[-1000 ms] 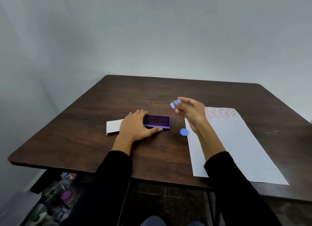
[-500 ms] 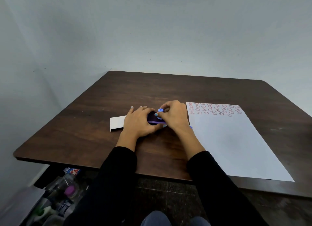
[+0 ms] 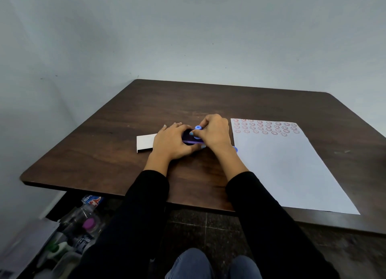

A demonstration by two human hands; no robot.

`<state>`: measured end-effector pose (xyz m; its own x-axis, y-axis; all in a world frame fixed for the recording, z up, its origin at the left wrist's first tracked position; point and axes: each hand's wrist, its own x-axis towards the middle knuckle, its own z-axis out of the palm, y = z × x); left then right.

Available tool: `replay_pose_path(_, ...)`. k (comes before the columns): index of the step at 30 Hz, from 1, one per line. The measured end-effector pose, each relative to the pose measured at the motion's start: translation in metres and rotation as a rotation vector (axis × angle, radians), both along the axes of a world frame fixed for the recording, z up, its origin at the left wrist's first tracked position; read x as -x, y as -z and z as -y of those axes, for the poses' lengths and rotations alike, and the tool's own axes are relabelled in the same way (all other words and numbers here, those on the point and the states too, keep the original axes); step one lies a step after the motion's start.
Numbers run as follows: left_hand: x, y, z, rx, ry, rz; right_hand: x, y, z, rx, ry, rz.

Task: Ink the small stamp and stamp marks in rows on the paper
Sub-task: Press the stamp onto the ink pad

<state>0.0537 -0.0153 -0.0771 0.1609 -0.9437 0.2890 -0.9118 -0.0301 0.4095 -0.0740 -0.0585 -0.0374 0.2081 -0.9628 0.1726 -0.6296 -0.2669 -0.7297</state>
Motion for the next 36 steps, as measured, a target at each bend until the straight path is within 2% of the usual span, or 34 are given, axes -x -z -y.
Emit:
replay_pose_path(15, 0.001, 0.0, -0.001, 0.042, -0.001, -0.002, -0.011, 0.0, 0.0, 0.008, 0.042, -0.067)
replay_pose_path(25, 0.002, -0.001, -0.001, 0.009, -0.002, 0.058, -0.001, 0.006, -0.002, 0.038, 0.057, -0.001)
replay_pose_path(27, 0.001, 0.0, -0.003, 0.042, -0.027, 0.101, 0.004, 0.007, -0.005, 0.078, 0.089, 0.15)
replay_pose_path(29, 0.001, -0.001, -0.005, 0.097, -0.044, 0.158, 0.017, 0.002, -0.006, 0.034, 0.149, 0.507)
replay_pose_path(31, 0.01, -0.004, -0.007, 0.185, -0.014, 0.18, 0.039, -0.008, 0.002, -0.125, 0.165, 0.933)
replay_pose_path(33, 0.029, -0.007, -0.01, 0.273, 0.09, 0.16, 0.066, -0.015, 0.012, -0.306, 0.118, 1.275)
replay_pose_path(36, 0.061, -0.007, -0.011, 0.26, 0.314, 0.217, 0.102, -0.015, 0.023, -0.498, 0.099, 1.55)
